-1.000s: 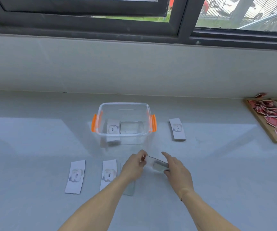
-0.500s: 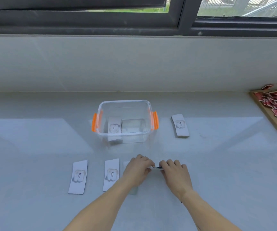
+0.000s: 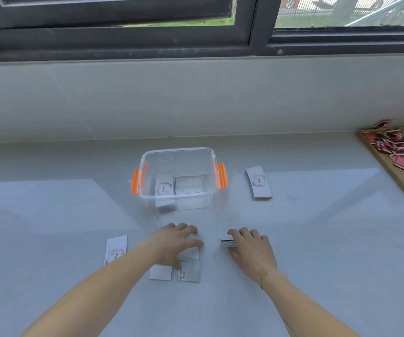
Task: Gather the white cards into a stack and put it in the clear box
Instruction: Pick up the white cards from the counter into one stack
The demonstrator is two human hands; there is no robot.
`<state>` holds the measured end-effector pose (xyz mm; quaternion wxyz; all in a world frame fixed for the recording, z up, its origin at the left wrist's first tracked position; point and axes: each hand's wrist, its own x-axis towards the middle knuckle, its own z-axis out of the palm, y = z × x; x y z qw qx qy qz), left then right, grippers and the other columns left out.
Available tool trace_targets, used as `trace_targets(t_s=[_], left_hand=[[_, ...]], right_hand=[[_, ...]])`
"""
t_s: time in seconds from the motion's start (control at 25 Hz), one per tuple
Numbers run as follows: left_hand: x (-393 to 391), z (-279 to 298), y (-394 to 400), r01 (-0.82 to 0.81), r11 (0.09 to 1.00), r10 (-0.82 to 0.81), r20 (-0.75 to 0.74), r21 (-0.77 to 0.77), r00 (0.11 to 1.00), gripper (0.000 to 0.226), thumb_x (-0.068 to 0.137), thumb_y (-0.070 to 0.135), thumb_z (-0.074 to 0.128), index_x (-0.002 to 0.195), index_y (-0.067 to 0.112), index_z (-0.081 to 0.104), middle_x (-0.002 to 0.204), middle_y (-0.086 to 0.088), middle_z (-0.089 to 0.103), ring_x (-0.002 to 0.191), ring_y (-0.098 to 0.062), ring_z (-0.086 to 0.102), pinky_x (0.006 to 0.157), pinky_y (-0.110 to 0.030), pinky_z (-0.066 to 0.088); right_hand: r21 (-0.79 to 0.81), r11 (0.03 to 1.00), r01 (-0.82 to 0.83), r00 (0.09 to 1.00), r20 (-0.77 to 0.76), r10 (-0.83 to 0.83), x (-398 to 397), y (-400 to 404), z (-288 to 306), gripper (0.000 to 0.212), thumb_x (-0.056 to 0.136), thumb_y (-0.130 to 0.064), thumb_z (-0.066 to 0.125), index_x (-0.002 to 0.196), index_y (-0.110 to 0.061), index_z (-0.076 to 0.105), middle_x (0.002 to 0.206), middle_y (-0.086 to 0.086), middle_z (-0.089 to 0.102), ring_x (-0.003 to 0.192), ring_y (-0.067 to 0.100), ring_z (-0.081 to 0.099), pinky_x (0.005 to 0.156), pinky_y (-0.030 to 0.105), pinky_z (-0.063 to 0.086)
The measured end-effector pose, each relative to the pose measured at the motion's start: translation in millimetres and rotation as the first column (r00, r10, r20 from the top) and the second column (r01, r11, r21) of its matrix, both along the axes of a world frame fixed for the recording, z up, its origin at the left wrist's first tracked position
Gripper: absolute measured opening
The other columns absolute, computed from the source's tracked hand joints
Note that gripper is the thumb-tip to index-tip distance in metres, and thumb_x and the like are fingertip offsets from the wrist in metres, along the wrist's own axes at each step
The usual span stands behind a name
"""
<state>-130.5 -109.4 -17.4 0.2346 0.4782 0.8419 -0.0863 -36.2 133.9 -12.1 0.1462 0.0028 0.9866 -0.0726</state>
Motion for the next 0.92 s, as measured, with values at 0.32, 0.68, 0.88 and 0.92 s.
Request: trace_targets(t_s=[0.32, 0.68, 0.88, 0.92], left_hand=[[-4.1, 7.8, 2.7, -0.257, 0.935, 0.275, -0.043, 0.245, 0.96, 0.025, 0.088, 0.033, 0.064, 0.11, 0.024, 0.054, 0.118, -0.008, 0.041, 0.097, -0.027, 0.051, 0.06, -0.032, 0.037], [9.1, 5.6, 22.4, -0.464, 0.797, 0.528, -0.075, 0.386, 0.846, 0.059, 0.07, -0.014, 0.052, 0.118, 0.02, 0.056, 0.108, -0.009, 0.055, 0.098, -0.031, 0.052, 0.066, -0.033, 0.037], [34.6, 1.4, 63.6, -0.45, 0.826, 0.44, 0.112, 0.34, 0.891, 0.06, 0.082, -0.005, 0.043, 0.126, 0.035, 0.043, 0.116, -0.002, 0.043, 0.098, -0.027, 0.05, 0.061, -0.035, 0.038], [38.7, 0.1, 68.9, -0.458, 0.824, 0.431, 0.156, 0.333, 0.889, 0.06, 0.083, -0.005, 0.042, 0.128, 0.036, 0.041, 0.117, -0.002, 0.042, 0.098, -0.027, 0.051, 0.061, -0.036, 0.041]], right_hand=[[-0.017, 1.0, 0.006, 1.0, 0.01, -0.005, 1.8, -0.4, 0.8, 0.049, 0.093, -0.038, 0.046, 0.14, -0.032, 0.031, 0.133, -0.005, 0.049, 0.114, 0.025, 0.046, 0.087, 0.038, 0.037], [-0.077, 0.997, 0.01, 0.997, -0.075, -0.016, 6.0, 0.5, -11.4, 0.081, 0.09, -0.04, 0.052, 0.151, -0.028, 0.0, 0.155, -0.004, 0.025, 0.14, 0.024, 0.025, 0.106, 0.039, 0.033], [-0.012, 1.0, 0.0, 0.996, -0.091, -0.001, 9.4, -1.5, -14.0, 0.085, 0.09, -0.042, 0.052, 0.149, -0.033, -0.008, 0.162, 0.003, 0.004, 0.148, 0.03, 0.001, 0.119, 0.045, 0.014], [-0.001, 1.0, -0.003, 0.996, -0.092, 0.003, 9.7, -1.8, -14.3, 0.084, 0.09, -0.041, 0.052, 0.149, -0.034, -0.007, 0.162, 0.003, 0.003, 0.148, 0.031, -0.001, 0.12, 0.046, 0.011]])
